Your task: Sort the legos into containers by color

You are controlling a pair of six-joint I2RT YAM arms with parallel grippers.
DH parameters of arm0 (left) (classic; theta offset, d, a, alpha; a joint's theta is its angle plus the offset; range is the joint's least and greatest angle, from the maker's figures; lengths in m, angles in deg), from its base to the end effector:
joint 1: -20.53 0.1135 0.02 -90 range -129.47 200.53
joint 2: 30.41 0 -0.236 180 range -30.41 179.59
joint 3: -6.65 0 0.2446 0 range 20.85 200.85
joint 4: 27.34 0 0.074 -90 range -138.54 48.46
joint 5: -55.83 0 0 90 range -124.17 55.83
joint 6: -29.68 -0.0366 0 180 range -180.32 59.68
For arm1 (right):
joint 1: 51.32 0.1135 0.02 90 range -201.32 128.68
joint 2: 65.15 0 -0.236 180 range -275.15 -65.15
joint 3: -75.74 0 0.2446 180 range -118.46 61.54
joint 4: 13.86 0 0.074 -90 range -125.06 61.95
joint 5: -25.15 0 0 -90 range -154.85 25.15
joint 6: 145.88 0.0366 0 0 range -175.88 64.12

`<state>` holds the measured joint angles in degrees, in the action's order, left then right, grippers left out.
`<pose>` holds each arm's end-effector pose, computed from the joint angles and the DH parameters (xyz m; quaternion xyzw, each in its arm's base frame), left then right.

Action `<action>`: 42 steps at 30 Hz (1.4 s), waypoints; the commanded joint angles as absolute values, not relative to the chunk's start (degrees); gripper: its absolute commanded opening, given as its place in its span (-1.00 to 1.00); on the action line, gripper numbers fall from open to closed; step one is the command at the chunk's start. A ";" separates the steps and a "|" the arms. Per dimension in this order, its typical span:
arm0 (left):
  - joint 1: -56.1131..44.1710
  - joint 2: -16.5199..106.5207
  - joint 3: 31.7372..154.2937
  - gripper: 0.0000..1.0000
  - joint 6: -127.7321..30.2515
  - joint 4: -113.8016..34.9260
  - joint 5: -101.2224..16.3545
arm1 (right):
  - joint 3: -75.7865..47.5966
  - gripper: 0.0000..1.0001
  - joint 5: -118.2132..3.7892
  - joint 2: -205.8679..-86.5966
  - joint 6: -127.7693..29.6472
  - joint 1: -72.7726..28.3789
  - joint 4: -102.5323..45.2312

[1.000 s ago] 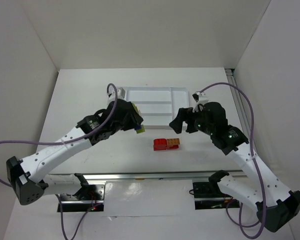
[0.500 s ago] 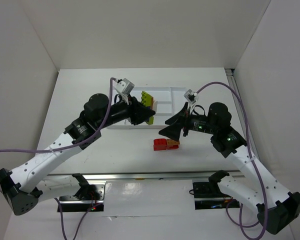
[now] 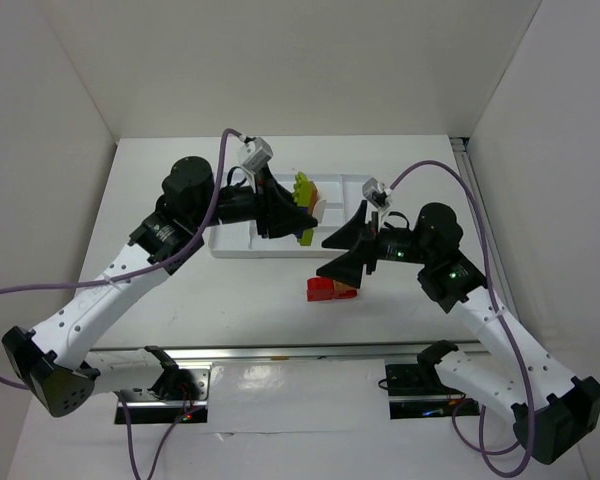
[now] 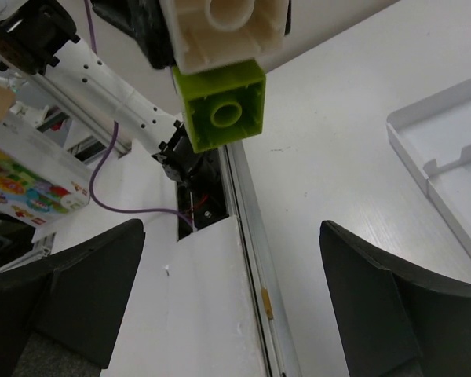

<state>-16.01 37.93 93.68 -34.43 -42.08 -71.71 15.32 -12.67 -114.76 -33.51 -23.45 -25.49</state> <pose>0.2015 -0.1771 0.4183 0.2942 0.6214 -0.5465 0.4782 0.1666 0.1208 0.3377 -0.3391 0.6240 0.5512 0.4379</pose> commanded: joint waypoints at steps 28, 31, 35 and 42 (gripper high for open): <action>-15.59 39.20 94.50 -1.00 -32.46 -41.10 -79.35 | 15.31 0.39 -11.51 -121.31 -22.31 -22.50 0.60; -15.59 39.73 94.50 -1.00 -32.46 -41.10 -79.87 | 15.84 0.30 -10.89 -121.31 -21.69 -22.50 1.30; -15.59 39.73 94.50 -1.00 -31.94 -41.10 -79.17 | 15.84 0.25 -10.89 -122.54 -21.69 -21.45 1.30; -15.59 39.73 94.50 -1.00 -31.93 -41.10 -78.12 | 15.22 0.17 -10.89 -124.39 -23.09 -19.77 -0.46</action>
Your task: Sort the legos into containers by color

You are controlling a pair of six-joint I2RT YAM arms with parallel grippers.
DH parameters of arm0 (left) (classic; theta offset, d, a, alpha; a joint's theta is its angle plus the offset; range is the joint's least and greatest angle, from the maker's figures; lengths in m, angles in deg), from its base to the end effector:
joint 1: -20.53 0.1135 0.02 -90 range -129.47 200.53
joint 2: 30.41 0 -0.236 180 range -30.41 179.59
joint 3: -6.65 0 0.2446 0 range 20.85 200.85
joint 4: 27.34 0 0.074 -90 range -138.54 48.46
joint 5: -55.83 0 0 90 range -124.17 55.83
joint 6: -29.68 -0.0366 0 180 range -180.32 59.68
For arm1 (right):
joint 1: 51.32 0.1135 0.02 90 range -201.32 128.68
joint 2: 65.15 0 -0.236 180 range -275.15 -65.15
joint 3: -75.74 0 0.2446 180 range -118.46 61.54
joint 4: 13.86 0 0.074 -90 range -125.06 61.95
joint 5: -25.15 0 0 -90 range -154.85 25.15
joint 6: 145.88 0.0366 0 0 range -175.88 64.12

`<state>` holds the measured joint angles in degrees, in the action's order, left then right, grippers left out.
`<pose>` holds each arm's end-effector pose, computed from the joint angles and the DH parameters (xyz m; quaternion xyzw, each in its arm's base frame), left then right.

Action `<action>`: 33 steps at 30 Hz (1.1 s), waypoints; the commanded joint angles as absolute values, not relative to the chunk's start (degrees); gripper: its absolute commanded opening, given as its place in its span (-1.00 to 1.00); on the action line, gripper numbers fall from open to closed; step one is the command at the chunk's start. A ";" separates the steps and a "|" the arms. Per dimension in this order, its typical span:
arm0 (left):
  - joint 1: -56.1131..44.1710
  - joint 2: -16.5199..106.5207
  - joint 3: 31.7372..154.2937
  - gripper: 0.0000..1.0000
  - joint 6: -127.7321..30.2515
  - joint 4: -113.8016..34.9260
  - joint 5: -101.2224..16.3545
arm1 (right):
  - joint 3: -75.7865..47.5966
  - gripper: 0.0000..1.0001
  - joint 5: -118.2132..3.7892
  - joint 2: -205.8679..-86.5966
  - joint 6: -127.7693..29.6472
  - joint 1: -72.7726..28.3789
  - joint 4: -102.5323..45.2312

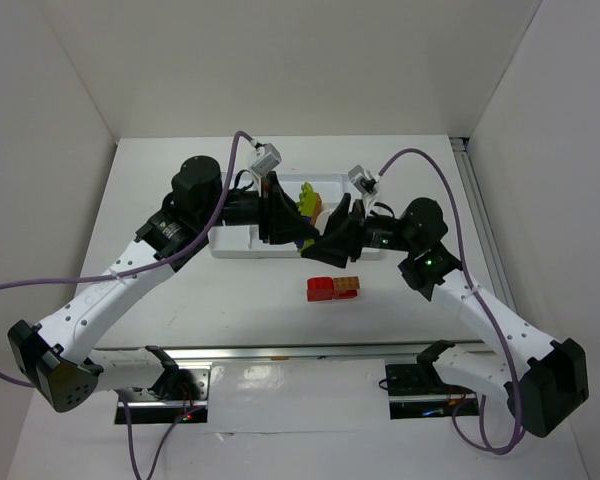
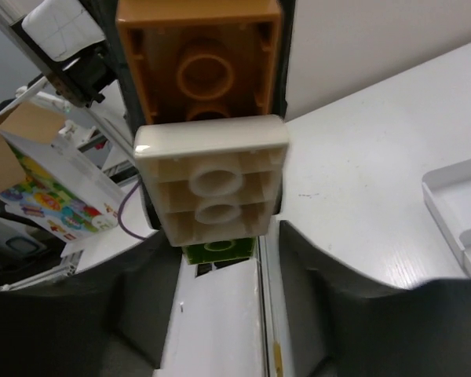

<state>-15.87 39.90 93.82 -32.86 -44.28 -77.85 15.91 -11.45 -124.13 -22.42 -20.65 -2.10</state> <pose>0.2064 -0.1836 0.4065 0.3133 0.6343 -0.5703 0.4174 0.1884 0.1459 0.3403 -0.3370 0.5669 0.6082 0.4418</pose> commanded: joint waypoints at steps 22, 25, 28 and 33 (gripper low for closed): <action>-2.77 38.05 89.40 -1.00 -26.13 -44.50 -68.05 | 17.35 -0.96 -47.84 -115.77 -30.04 -19.24 -28.20; -1.71 40.86 94.05 -1.00 -26.83 -58.08 -52.28 | 12.44 -0.86 -66.05 -121.65 -27.40 -19.24 -36.56; -1.71 46.13 97.65 -1.00 -24.47 -66.13 -37.48 | 8.20 -0.89 -76.08 -130.87 -26.78 -19.24 -39.48; -1.71 50.62 100.03 -1.00 -24.54 -72.30 -32.07 | -5.24 -0.91 -82.86 -147.48 -31.35 -19.24 -40.71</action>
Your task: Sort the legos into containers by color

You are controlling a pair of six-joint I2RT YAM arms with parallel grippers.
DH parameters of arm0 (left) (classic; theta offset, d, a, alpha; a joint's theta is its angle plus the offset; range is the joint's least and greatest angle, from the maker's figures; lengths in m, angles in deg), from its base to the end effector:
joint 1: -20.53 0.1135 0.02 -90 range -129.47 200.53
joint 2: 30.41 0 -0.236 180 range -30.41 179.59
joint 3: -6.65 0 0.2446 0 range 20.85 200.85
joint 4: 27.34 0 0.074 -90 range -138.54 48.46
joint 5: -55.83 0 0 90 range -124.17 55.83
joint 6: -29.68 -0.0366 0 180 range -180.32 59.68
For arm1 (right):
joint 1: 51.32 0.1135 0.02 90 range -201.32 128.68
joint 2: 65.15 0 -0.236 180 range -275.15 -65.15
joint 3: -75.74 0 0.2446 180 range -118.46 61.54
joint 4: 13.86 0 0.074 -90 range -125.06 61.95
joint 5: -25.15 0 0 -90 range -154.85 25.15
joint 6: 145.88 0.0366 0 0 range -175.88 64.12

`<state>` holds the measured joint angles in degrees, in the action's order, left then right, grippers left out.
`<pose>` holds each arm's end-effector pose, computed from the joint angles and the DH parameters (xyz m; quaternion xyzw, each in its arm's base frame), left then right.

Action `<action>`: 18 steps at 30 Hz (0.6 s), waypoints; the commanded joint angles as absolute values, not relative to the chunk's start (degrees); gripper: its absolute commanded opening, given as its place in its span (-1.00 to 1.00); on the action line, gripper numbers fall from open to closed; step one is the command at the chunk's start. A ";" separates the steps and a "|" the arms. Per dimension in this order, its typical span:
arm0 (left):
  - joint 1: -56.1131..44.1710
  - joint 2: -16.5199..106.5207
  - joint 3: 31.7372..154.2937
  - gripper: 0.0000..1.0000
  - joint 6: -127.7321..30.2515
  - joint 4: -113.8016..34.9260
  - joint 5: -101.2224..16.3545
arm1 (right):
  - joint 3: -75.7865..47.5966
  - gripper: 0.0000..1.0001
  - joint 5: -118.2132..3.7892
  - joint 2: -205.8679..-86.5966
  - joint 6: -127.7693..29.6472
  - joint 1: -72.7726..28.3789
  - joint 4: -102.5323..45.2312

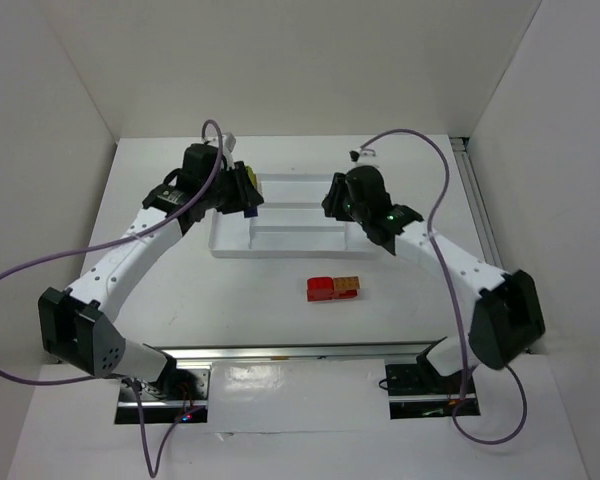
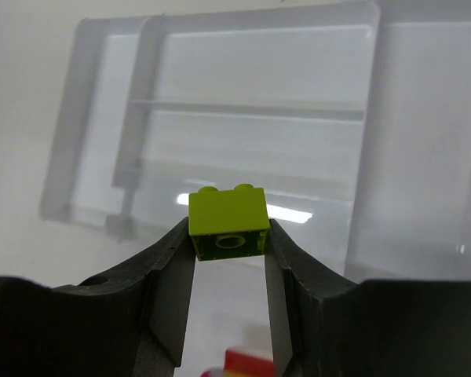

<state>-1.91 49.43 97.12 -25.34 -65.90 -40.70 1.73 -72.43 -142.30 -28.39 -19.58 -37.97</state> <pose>0.2907 -0.1246 0.3392 -0.0642 0.8536 -0.2901 0.4280 0.2660 0.1589 0.2797 0.0028 0.8526 0.2077 0.4795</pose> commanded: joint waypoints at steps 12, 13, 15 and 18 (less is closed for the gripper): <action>-1.63 55.03 97.94 -1.00 -34.38 -70.83 -45.48 | -33.10 -0.80 -82.96 -180.80 -33.29 -21.53 -44.05; -0.92 53.81 96.80 -1.00 -35.44 -69.68 -47.86 | -33.64 -0.80 -82.96 -181.86 -33.29 -22.22 -44.05; -0.05 52.39 93.63 -1.00 -37.11 -66.17 -55.57 | -34.78 -0.70 -81.38 -183.89 -32.68 -22.75 -43.27; 1.63 51.07 91.95 -1.00 -38.52 -65.10 -64.19 | -36.71 -0.61 -80.76 -186.08 -32.67 -23.37 -43.26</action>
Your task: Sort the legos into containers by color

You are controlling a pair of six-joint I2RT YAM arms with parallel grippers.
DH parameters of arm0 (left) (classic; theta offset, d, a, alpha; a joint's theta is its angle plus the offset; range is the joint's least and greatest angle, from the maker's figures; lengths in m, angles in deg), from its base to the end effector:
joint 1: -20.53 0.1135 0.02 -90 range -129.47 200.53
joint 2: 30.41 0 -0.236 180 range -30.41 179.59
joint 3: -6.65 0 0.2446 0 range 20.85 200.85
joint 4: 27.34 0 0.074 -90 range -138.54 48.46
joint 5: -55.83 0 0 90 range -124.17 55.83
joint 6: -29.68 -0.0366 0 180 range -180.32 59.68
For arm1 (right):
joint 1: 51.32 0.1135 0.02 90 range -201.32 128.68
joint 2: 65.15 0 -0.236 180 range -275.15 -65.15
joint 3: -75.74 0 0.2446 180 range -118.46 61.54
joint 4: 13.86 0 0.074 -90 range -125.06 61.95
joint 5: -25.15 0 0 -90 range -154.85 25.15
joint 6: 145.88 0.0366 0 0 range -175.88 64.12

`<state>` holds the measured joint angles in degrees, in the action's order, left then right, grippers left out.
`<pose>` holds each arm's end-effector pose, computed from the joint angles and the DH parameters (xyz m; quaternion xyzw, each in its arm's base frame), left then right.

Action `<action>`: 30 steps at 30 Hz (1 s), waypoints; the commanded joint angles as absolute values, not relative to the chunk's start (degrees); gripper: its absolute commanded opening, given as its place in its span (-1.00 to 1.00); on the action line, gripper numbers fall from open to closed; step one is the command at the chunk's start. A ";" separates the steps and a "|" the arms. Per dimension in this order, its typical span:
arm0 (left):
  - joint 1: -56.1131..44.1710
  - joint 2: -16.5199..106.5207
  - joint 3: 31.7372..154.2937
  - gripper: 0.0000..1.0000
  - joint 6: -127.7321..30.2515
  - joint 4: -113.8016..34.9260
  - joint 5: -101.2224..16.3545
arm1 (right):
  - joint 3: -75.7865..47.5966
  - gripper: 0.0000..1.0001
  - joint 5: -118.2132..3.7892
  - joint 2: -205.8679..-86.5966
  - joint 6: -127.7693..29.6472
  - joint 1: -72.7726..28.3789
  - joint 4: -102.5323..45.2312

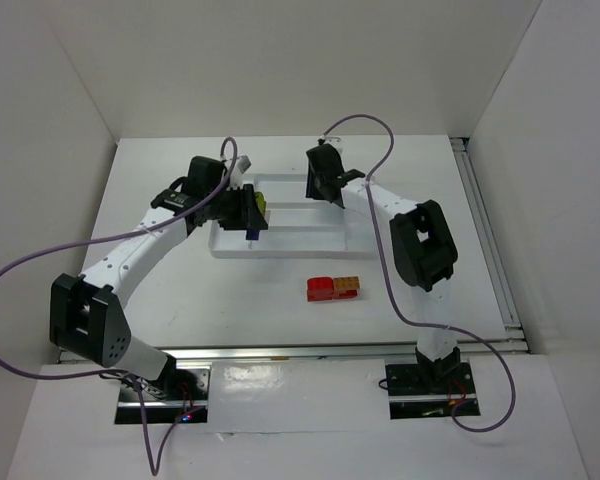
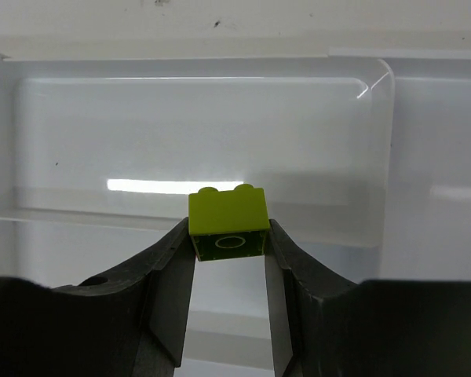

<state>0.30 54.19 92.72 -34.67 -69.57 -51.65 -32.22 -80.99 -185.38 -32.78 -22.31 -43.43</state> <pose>0.3010 -0.1226 0.2836 0.0207 0.9005 -0.2877 0.3254 0.4065 0.2138 0.1926 0.0106 0.9057 0.0623 0.4192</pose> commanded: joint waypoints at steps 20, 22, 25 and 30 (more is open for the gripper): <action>6.55 46.59 83.95 -1.00 -38.08 -49.73 -94.10 | -7.40 0.57 -38.90 -154.67 -32.68 -37.05 -22.81; 7.17 46.59 83.95 -1.00 -38.61 -49.72 -95.60 | -1.43 0.75 -24.38 -151.65 -30.48 -39.10 -15.33; 7.17 46.59 83.95 -1.00 -39.23 -49.72 -96.74 | 1.76 0.96 -16.97 -147.77 -29.08 -39.11 -10.40; 7.17 47.20 83.95 -1.00 -37.20 -47.87 -97.28 | 2.83 0.98 -10.10 -147.15 -26.26 -36.66 -5.99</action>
<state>6.79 47.83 83.41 -37.42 -51.98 -93.63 1.20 -20.17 -146.95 -28.30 -38.37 -12.11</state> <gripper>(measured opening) 0.460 0.990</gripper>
